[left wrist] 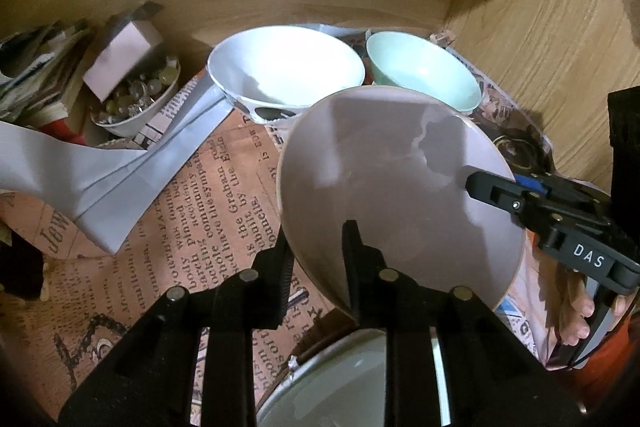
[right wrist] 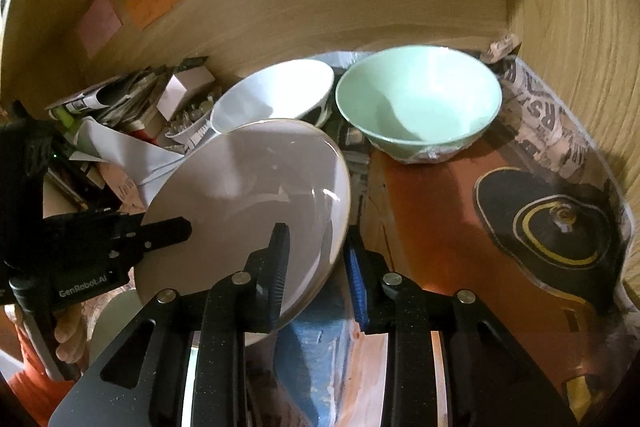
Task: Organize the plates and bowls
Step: 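Lift the pale pink bowl with the left gripper toward the plate stack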
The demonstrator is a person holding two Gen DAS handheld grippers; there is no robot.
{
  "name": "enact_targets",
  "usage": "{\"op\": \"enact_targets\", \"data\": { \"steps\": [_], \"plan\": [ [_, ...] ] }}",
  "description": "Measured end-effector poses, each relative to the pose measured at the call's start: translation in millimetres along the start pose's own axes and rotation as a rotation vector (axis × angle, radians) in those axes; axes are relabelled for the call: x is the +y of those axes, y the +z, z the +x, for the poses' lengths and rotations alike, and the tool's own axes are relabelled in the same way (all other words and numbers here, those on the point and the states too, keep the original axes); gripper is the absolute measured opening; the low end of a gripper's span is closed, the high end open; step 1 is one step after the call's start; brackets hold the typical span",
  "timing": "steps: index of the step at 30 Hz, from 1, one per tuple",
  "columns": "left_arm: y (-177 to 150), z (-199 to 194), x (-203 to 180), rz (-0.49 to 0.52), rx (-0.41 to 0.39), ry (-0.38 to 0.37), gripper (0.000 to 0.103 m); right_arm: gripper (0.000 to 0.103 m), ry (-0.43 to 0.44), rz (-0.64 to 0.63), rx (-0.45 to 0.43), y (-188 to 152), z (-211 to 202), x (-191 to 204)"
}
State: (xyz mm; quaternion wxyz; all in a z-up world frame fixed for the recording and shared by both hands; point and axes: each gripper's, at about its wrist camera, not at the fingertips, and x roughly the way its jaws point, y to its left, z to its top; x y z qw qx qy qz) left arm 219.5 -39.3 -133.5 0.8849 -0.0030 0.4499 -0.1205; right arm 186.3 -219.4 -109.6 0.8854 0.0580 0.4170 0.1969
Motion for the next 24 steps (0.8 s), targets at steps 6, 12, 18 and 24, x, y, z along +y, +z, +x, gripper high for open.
{"op": "enact_targets", "data": {
  "steps": [6,12,18,24],
  "plan": [
    [-3.0,-21.3,3.0,-0.014,-0.054,-0.007,0.023,0.025,-0.004,-0.026,-0.041,2.1,-16.8,13.7],
    [-11.7,-48.1,5.1,-0.026,-0.108,0.001,0.023,0.025,0.010,-0.049,-0.075,4.2,-29.5,29.5],
    [-21.4,-71.4,11.2,-0.047,-0.154,0.010,0.023,0.025,0.034,-0.076,-0.107,2.0,-40.8,48.4],
    [-34.3,-93.8,16.1,-0.073,-0.205,0.029,0.023,0.025,0.053,-0.103,-0.128,-1.1,-47.5,66.9]
  ]
}}
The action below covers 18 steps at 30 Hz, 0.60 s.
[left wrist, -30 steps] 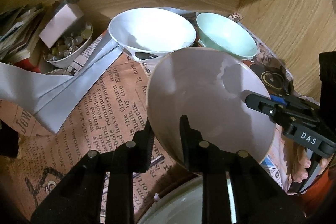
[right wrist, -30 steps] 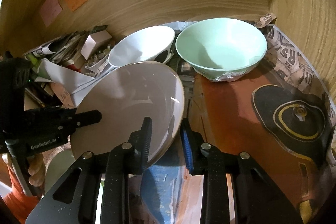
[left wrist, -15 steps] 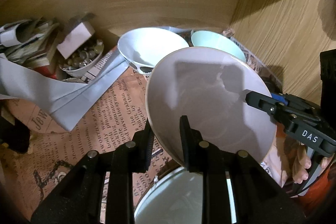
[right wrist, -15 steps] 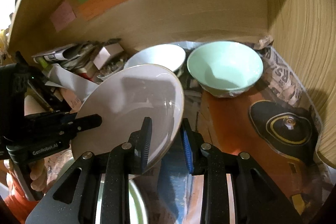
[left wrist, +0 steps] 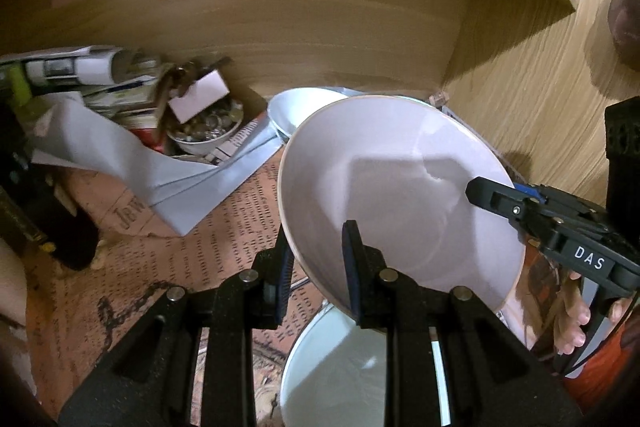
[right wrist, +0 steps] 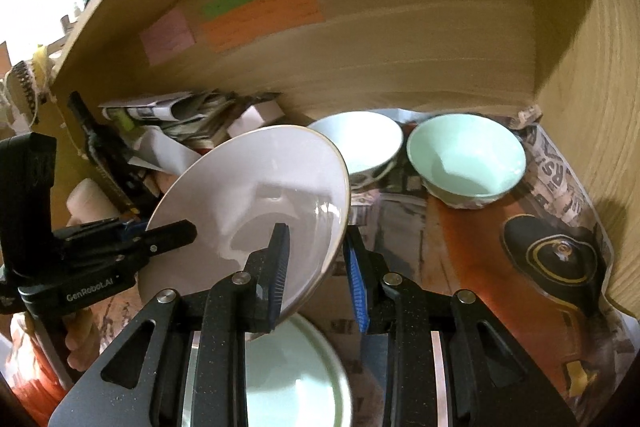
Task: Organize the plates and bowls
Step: 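Lift the pale pink bowl with the left gripper toward the plate stack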
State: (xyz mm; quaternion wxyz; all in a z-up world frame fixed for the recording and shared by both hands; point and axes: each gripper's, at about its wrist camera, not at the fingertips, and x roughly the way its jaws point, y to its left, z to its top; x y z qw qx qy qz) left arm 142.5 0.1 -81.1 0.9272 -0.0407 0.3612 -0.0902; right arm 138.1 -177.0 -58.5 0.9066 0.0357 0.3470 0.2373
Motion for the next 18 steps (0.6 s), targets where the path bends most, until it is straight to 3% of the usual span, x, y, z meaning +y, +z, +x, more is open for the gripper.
{"op": "enact_targets", "data": {
  "steps": [18],
  "plan": [
    [-42.6,-63.0,36.1,-0.078,-0.080,0.050,0.023,0.025,0.080,-0.061,-0.019,-16.1,-8.2,61.2]
  ]
}}
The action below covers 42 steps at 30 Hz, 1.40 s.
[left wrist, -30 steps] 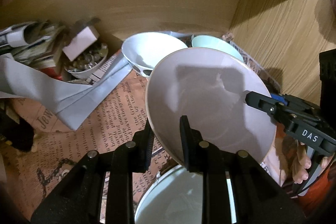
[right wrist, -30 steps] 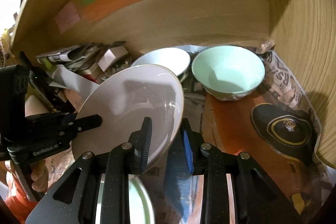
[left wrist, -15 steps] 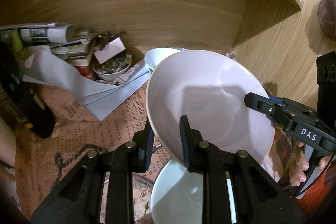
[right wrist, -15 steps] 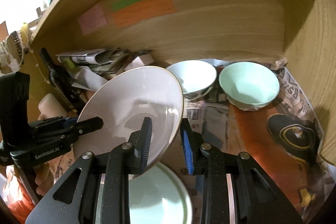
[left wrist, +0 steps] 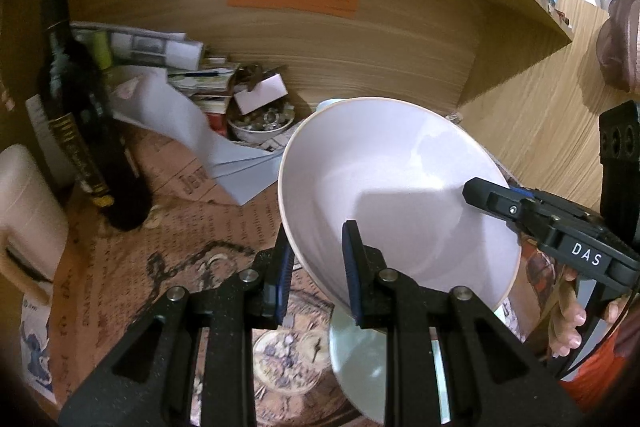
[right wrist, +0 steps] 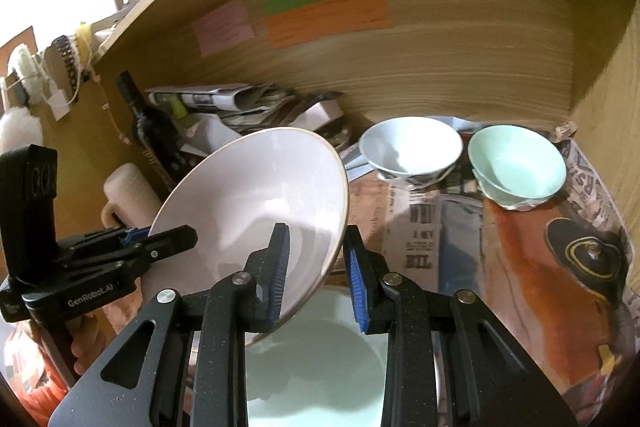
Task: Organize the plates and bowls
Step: 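Lift the pale pink bowl with the left gripper toward the plate stack, then lower the pale pink bowl onto the mint green plate and open the left gripper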
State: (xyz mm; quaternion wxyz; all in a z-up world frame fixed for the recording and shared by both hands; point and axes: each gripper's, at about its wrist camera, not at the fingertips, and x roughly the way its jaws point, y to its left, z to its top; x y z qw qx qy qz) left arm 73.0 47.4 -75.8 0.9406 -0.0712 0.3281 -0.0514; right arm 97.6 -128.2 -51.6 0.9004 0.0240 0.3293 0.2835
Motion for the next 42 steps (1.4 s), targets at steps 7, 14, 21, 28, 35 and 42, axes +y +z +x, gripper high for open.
{"op": "enact_targets", "data": {
  "steps": [7,14,21,28,35,42],
  "plan": [
    [-16.7,-17.2,17.6,-0.025,-0.009,0.027,0.023,0.025,0.026,-0.022,0.011,-8.7,3.0,21.8],
    [-34.3,-30.8,34.4,-0.055,-0.011,0.057,0.023,0.025,0.054,-0.038,0.034,-17.4,9.0,39.8],
    [-52.7,-40.9,52.7,-0.091,-0.008,0.088,0.023,0.025,0.079,-0.066,0.064,-25.1,19.3,58.3],
    [-70.9,-48.4,69.5,-0.128,-0.001,0.120,0.023,0.025,0.102,-0.092,0.105,-32.6,32.8,77.4],
    [-83.5,-48.5,84.0,-0.163,0.017,0.139,0.023,0.025,0.107,-0.120,0.154,-39.2,49.4,93.3],
    [-91.6,-42.8,96.9,-0.187,0.044,0.151,0.023,0.025,0.096,-0.129,0.209,-45.1,67.3,101.6]
  ]
}}
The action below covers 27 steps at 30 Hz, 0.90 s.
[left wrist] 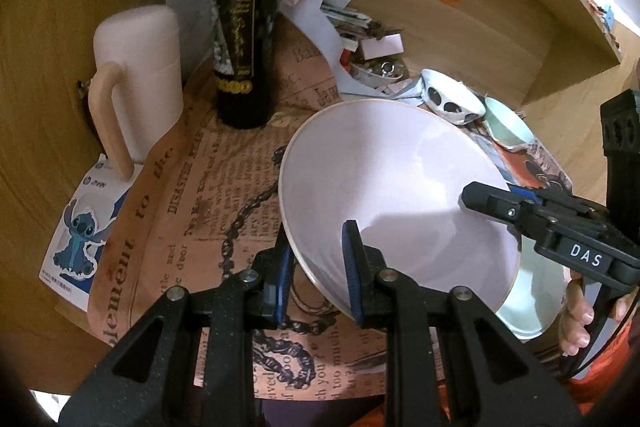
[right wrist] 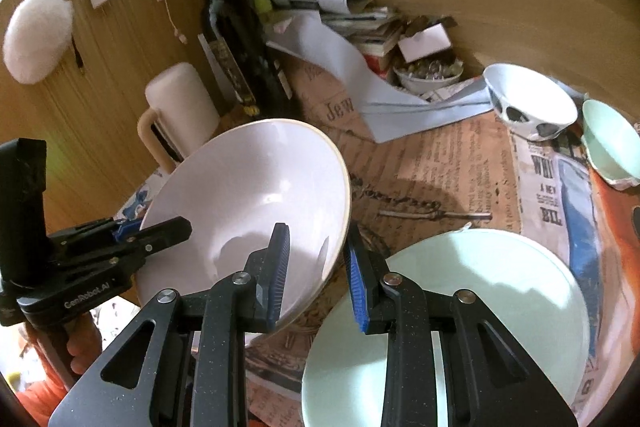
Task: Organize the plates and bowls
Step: 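Lower the pale pink bowl onto the mint green plate and open the left gripper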
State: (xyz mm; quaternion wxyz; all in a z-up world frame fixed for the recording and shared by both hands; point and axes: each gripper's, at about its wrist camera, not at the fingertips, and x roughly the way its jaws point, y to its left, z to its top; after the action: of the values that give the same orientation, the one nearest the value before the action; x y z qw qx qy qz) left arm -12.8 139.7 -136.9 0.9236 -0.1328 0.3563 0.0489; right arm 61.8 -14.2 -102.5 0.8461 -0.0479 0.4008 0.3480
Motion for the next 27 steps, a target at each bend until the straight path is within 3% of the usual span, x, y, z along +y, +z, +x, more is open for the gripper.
{"op": "enact_targets", "data": {
  "steps": [10,23,27],
  "plan": [
    [-8.1,15.5,5.0,-0.001,0.038,0.016,0.023,0.025,-0.020,0.000,0.086,-3.2,19.2,-1.1],
    [-6.9,21.2,1.8,0.018,0.059,0.040,0.025,0.028,-0.003,-0.036,0.115,-1.2,22.1,-1.4],
    [2.0,8.2,0.0,0.027,0.006,0.066,0.041,0.030,0.017,-0.015,0.075,5.1,6.0,-9.2]
  ]
}}
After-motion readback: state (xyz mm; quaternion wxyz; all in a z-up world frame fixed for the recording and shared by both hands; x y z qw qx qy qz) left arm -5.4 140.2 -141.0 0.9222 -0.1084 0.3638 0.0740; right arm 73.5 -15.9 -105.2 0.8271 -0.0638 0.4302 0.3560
